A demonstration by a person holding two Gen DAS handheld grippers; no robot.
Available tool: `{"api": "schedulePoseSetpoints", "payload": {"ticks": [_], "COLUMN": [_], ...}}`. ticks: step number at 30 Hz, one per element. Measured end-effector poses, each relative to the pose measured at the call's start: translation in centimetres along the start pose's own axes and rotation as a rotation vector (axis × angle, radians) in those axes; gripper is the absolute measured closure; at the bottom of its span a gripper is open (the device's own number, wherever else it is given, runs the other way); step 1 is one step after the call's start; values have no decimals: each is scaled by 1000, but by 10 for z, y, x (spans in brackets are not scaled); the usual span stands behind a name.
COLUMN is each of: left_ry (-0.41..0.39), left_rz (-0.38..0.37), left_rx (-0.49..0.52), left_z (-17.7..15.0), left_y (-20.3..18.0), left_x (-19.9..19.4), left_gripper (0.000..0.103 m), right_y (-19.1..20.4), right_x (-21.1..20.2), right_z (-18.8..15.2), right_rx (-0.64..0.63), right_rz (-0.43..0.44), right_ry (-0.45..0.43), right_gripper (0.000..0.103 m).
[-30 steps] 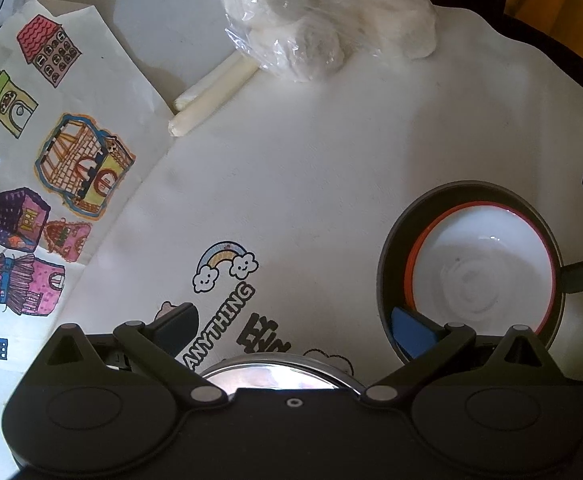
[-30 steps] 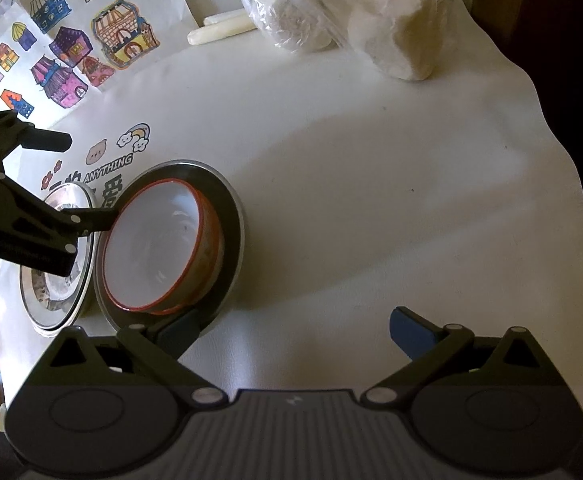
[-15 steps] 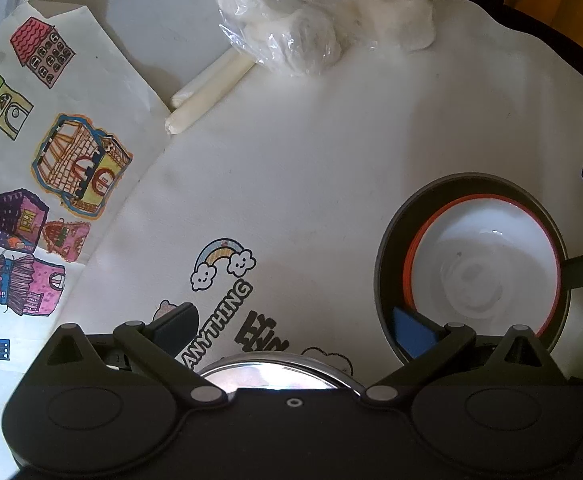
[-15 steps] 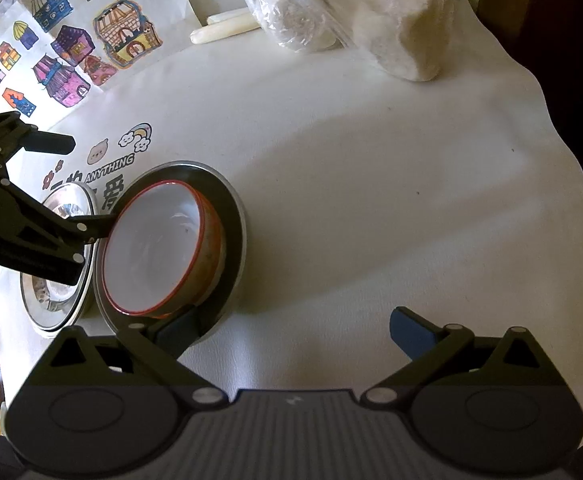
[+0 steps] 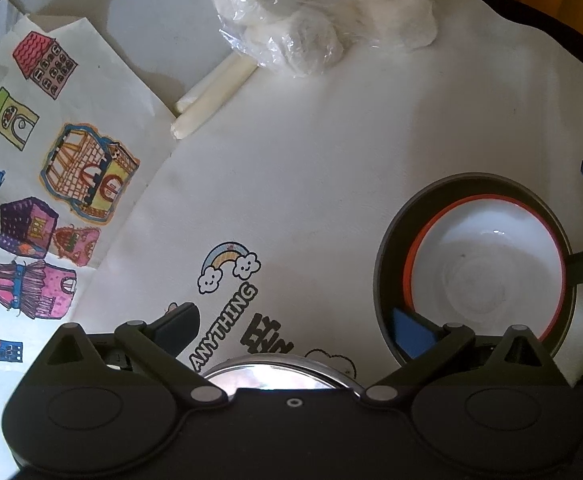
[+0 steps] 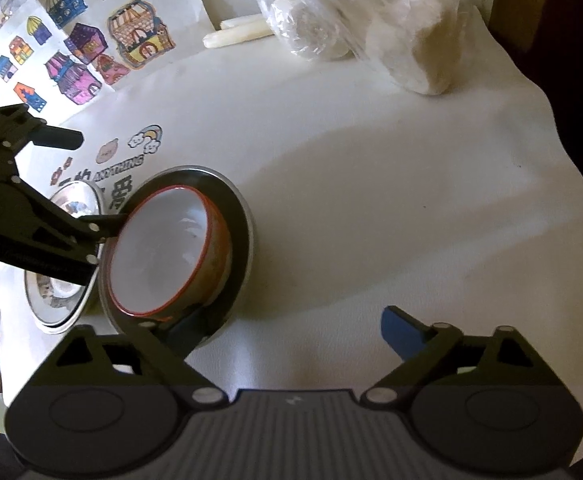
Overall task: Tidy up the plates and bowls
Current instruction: 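Reach both grippers to the rim of the steel bowl holding white bowls, then close both grippers on opposite sides of the steel bowl rim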
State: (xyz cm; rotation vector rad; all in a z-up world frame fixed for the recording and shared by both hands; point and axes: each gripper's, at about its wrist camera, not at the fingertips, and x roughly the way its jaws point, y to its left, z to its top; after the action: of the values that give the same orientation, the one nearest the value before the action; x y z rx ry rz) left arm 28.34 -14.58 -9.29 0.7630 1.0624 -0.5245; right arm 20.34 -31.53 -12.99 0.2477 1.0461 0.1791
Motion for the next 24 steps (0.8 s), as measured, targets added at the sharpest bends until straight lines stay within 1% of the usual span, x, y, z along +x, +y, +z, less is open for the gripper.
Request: {"api": "schedulePoseSetpoints", "payload": {"ticks": [2, 5, 10, 11, 14, 17, 19, 24], "left_ry": [0, 3, 3, 2, 1, 2, 9, 22], "left_rz": [-4, -12, -42, -48, -55, -80, -101, -127], "left_rx": [-4, -12, -29, -34, -61, -95, -118, -158], "left_z": [0, 2, 4, 4, 5, 6, 7, 7], "left_y": [0, -1, -2, -2, -2, -1, 0, 0], "left_x": [0, 0, -1, -1, -1, -2, -1, -1], "left_gripper": [6, 11, 25, 27, 30, 38, 48, 58], "right_y": [1, 2, 2, 2, 3, 1, 0, -1], "right_x": [0, 1, 2, 3, 4, 6, 7, 8], "right_z": [1, 2, 4, 5, 6, 7, 8, 9], "right_rx": [-9, -20, -33, -35, -38, -35, -37, -52], "right_rz": [14, 38, 75, 82, 96, 110, 118, 137], "right_ry": [0, 4, 12, 14, 18, 25, 30, 38], "right_gripper": [17, 24, 34, 36, 37, 37, 38, 39]}}
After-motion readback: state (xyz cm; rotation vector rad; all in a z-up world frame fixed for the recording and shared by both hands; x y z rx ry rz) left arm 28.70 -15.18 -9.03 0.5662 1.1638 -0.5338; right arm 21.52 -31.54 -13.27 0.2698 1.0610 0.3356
